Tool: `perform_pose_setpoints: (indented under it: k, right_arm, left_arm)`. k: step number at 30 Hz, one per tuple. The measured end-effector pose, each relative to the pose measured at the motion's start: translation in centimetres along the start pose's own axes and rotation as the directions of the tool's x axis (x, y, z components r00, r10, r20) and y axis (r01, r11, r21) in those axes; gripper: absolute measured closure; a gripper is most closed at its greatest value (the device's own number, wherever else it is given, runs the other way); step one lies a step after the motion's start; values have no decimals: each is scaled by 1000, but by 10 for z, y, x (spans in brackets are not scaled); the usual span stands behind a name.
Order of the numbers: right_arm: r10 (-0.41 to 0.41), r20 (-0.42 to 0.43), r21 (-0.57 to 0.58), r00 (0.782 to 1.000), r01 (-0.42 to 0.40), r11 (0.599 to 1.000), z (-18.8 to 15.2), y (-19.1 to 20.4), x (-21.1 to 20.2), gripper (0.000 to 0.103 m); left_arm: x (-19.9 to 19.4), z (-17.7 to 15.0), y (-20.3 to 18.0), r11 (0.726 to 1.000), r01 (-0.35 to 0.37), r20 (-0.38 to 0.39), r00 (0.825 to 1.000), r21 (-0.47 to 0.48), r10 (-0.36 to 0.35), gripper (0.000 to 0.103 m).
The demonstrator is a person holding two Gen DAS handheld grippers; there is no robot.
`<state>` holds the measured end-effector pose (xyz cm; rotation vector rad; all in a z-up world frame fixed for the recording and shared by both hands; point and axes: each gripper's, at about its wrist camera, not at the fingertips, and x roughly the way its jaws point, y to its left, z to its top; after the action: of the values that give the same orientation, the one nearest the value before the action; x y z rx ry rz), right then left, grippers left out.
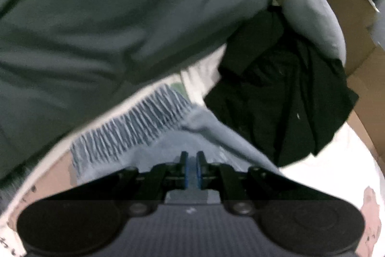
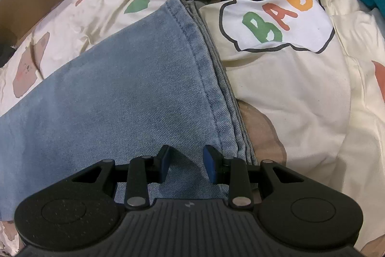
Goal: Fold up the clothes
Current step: 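Grasp the elastic waistband with the left gripper and lift it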
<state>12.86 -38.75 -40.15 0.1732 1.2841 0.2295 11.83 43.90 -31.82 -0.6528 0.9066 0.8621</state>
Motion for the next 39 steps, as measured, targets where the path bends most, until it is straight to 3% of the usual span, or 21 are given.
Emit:
perform_pose_setpoints:
  k: [6, 9, 14, 17, 21, 26, 39]
  right_arm:
    - [-4, -1, -7, 1000, 4, 1000, 1, 1, -1, 67]
    - [-8, 3, -9, 1000, 8, 1000, 1, 2, 0, 67]
    - [-15, 1, -10, 1000, 15, 1000, 1, 4, 0, 67]
    - [-15, 0, -9, 1000, 15, 1000, 1, 4, 0, 67]
    - [-18, -4, -6, 1000, 18, 1000, 3, 4, 1, 67]
    - [-12, 7, -1, 1000, 12, 1000, 1, 2, 1, 66]
    - [-9, 12, -16, 1000, 9, 1000, 1, 2, 0, 66]
  left_arm:
    - [31, -5, -8, 999, -52, -30, 998, 2, 52, 96]
    - [51, -4, -10, 998, -67, -36, 997, -17, 66, 102]
    - [60, -4, -20, 995, -99, -25, 995, 33, 100, 102]
    - [51, 0, -15, 997, -82, -29, 996, 7, 82, 102]
    - [28, 3, -14, 999, -42, 32, 999, 10, 41, 101]
    - [16, 9, -19, 997, 75, 75, 994, 3, -75, 100]
    - [67, 16, -35, 998, 22, 6, 1000, -66, -22, 101]
